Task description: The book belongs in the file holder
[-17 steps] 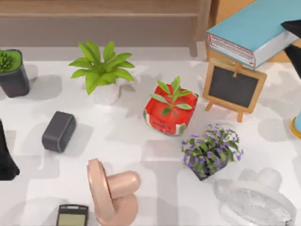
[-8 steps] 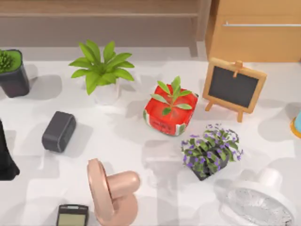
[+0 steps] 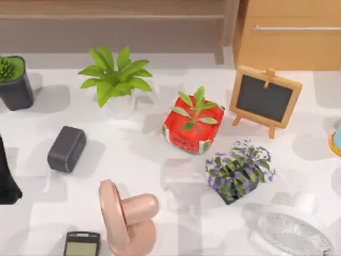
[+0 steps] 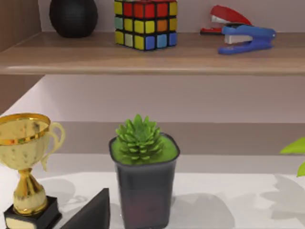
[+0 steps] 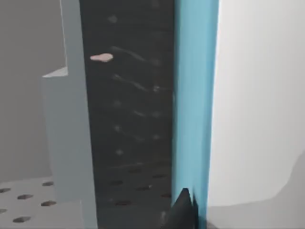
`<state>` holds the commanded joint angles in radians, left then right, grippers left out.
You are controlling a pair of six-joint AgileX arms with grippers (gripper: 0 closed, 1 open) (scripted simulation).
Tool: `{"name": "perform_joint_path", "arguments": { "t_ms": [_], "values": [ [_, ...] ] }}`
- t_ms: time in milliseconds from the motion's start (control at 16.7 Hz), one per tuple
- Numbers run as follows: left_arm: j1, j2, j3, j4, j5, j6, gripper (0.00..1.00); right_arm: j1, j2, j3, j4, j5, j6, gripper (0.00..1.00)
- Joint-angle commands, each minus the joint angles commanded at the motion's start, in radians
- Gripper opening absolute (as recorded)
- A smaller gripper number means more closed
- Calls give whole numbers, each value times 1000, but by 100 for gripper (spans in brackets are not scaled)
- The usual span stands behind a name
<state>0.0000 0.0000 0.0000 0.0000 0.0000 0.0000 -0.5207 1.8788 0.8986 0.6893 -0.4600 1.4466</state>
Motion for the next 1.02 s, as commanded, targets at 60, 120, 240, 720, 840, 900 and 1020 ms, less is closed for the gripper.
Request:
{"name": "perform_joint_path", "arguments": {
  "t_ms": [60, 120, 240, 720, 840, 900, 1020],
  "values": [
    [0, 0, 0, 0, 0, 0, 100, 0, 0, 0, 0, 0, 0, 0],
    [0, 0, 0, 0, 0, 0, 100, 0, 0, 0, 0, 0, 0, 0],
    [0, 0, 0, 0, 0, 0, 100, 1, -2, -4, -2, 0, 1, 0],
    [0, 0, 0, 0, 0, 0, 100, 36, 91, 110, -14, 36, 11, 0],
    [0, 0, 0, 0, 0, 0, 100, 36, 93, 112, -14, 36, 11, 0],
    [0, 0, 0, 0, 0, 0, 100, 36, 93, 112, -14, 36, 11, 0],
    [0, 0, 0, 0, 0, 0, 100, 36, 93, 112, -14, 36, 11, 8]
  ]
}}
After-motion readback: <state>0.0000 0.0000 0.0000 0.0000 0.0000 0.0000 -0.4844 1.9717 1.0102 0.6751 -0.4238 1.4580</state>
